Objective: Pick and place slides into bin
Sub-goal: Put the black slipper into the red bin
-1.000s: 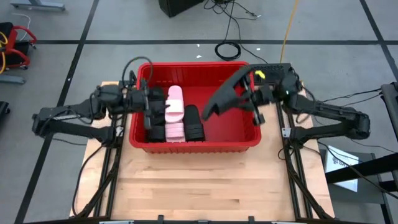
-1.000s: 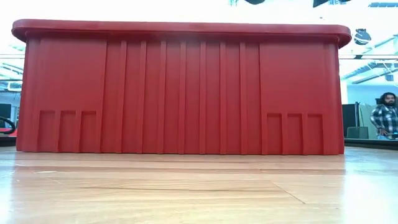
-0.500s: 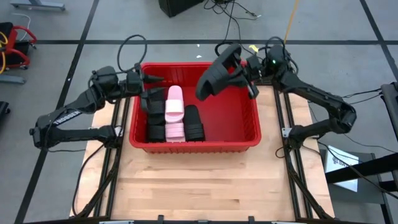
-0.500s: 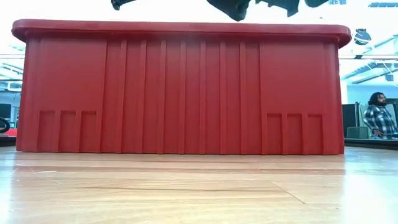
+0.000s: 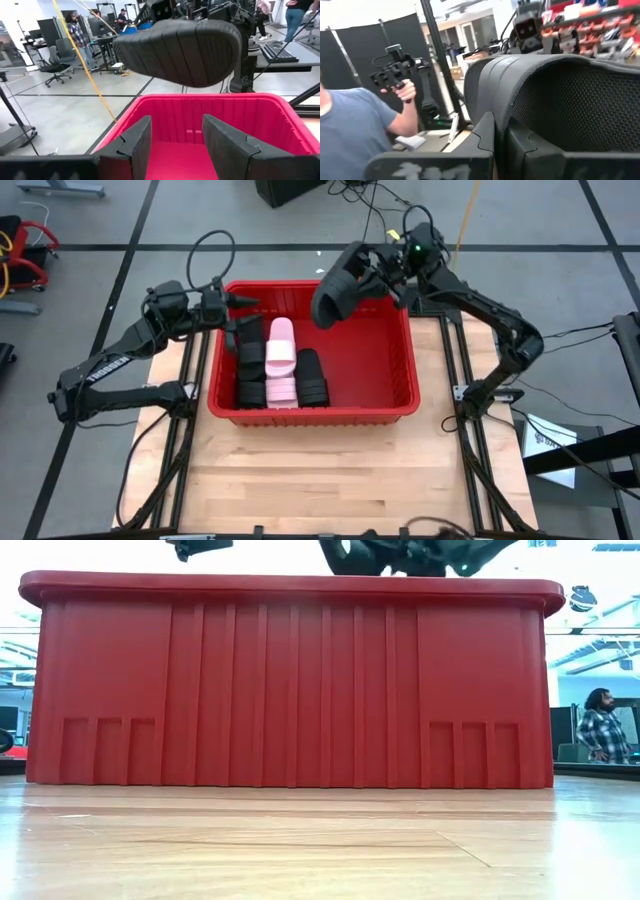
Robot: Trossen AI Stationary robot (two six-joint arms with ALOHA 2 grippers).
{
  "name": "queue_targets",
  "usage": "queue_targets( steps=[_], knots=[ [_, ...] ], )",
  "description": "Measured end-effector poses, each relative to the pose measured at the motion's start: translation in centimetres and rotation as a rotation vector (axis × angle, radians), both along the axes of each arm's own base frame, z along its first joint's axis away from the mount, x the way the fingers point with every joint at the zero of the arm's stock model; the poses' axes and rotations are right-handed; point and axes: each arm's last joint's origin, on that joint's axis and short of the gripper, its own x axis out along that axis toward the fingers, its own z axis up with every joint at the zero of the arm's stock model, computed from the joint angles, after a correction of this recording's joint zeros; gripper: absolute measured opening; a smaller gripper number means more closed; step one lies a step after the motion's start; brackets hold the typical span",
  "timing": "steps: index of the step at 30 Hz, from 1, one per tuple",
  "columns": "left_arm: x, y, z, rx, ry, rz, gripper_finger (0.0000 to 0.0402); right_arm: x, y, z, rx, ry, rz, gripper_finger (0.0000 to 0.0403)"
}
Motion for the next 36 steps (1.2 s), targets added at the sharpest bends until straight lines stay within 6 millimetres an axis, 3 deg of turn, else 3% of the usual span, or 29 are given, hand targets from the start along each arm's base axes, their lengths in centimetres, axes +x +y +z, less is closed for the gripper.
queue_targets(
  steps=[11,18,27,33,36],
  knots=[
    [-0.4,0.6,0.0,0.000,0.002,0.041,0.0179,2.7,-3.8,-2.4,0.077,0.085,0.108,0.0004],
    [-0.3,0.7,-0.2,-0.006,0.014,0.041,0.0179,2.5,-3.6,-1.0,-0.095,-0.063,0.059,0.0004],
    [-0.3,0.7,-0.3,-0.017,0.026,0.041,0.0179,1.7,-2.7,1.3,-0.267,-0.182,-0.290,0.0004],
    [-0.3,0.7,-0.4,-0.016,0.029,0.041,0.0179,1.2,-0.7,1.9,-0.520,-0.008,-0.806,0.0004],
    [-0.3,0.7,-0.4,-0.019,0.032,0.041,0.0179,0.8,0.1,2.4,-0.534,0.080,-0.908,0.0004]
  ],
)
